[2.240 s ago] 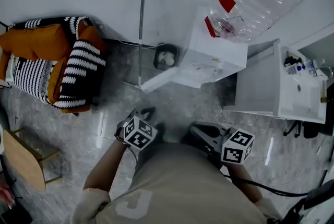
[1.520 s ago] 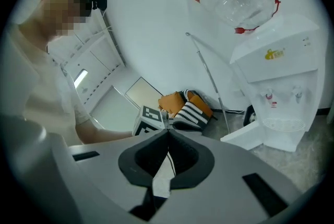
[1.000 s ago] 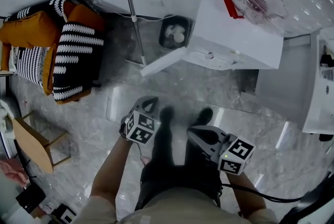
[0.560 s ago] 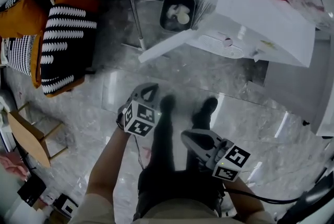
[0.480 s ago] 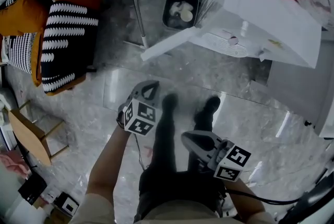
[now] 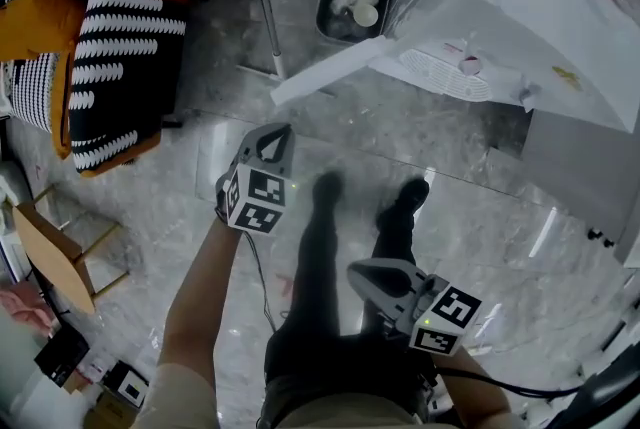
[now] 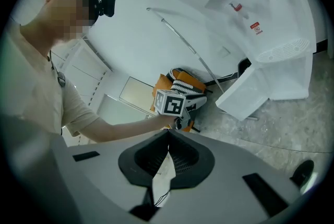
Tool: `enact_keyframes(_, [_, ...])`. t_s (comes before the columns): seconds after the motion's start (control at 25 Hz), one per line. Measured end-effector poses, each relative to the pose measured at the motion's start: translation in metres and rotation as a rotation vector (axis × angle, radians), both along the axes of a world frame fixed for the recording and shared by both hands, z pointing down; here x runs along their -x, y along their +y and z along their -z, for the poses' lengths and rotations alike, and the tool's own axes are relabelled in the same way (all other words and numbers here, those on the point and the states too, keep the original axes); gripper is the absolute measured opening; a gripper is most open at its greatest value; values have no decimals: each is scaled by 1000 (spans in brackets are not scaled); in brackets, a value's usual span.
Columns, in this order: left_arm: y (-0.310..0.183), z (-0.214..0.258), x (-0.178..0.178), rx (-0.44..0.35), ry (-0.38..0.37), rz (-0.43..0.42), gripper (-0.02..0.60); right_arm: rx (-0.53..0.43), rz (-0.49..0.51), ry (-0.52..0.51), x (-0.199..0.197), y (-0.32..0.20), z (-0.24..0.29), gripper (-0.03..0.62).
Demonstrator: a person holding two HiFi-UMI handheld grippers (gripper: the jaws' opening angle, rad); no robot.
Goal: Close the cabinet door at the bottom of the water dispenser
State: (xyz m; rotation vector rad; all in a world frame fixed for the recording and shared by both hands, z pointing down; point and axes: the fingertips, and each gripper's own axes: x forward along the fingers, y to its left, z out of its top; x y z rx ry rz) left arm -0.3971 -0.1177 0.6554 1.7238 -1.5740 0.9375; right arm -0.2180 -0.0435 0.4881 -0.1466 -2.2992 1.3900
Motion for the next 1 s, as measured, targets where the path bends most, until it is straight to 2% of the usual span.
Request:
enact_keyframes(0.04, [-1, -3, 1, -4, 0, 4, -8, 5, 2, 4, -1, 1, -2, 15])
enact_keyframes(0.16, [-9, -16, 7, 3, -8, 23, 156, 24, 4, 17, -5, 3, -7, 15])
enact_keyframes(0.28, [-18, -36, 19, 37, -32, 34, 226, 31, 10, 23, -9, 3, -11, 15])
enact_keyframes(0.48, [-34, -67, 36, 118, -86, 4, 258, 45, 9, 36, -20, -1, -17, 15])
enact_keyframes(0.72, [-39, -111, 43, 252, -124, -68, 261, 70, -9, 44, -31, -9, -22, 15])
enact_keyframes(1.0, [-31, -162, 51, 429, -86, -63, 270, 98, 0, 70, -45, -14, -33, 15])
